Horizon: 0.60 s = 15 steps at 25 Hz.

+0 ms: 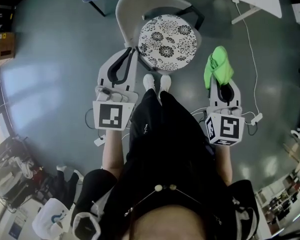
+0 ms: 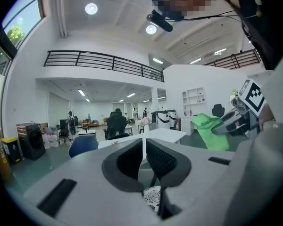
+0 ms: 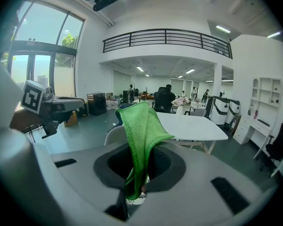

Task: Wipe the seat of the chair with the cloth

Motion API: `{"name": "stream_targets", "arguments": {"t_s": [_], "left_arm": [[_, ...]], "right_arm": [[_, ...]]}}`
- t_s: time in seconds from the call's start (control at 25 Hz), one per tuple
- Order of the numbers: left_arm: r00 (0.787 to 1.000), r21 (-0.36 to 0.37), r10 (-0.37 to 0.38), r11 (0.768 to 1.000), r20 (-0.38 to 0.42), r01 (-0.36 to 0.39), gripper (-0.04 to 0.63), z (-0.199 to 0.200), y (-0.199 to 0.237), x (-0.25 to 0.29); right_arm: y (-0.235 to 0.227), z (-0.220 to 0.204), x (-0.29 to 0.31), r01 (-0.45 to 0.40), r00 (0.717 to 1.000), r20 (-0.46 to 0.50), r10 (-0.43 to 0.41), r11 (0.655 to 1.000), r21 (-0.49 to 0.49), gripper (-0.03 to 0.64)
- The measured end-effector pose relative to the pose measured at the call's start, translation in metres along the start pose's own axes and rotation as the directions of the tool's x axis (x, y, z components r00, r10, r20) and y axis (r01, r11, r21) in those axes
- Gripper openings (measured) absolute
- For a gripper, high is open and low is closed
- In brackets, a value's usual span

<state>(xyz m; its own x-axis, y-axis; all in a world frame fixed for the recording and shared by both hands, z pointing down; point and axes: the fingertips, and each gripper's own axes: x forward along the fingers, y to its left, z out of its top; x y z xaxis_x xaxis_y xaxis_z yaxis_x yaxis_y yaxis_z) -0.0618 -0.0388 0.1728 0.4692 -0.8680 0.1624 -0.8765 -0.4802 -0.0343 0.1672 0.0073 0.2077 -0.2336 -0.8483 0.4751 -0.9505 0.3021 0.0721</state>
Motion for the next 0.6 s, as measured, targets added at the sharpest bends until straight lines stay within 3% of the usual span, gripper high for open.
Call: {"name": "stream_targets", "arguments": {"t_s": [0.12,0.28,0.44,0.6], "left_arm": [[1.000,-0.010,0.011,1.000,0.009,-0.011,0.025,-0.001,0.005,0.005],[1.000,-0.040,0.023,0.999,-0.005,-0.023,0.025,-0.017,0.009,0.008],[0.999,-0.040,0.027,0.999,-0.039,-0.028,0.025,-0.036,0.019,0.010],[0.995,-0.026,0.046,0.998,-0.083,-0.049,0.026,-0.056,0.025,0.010]], "right_arm": [[0.004,0.004,0.012,-0.042,0.999,-0.002,0.042,0.999,-0.007,0.046],[0.026,0.007,0.047,-0.187,0.982,-0.016,0.186,0.982,-0.025,0.046],[0.055,0.009,0.092,-0.336,0.941,-0.052,0.335,0.942,-0.016,0.046],[0.080,-0.013,0.146,-0.421,0.895,-0.111,0.432,0.900,0.108,0.046]]}}
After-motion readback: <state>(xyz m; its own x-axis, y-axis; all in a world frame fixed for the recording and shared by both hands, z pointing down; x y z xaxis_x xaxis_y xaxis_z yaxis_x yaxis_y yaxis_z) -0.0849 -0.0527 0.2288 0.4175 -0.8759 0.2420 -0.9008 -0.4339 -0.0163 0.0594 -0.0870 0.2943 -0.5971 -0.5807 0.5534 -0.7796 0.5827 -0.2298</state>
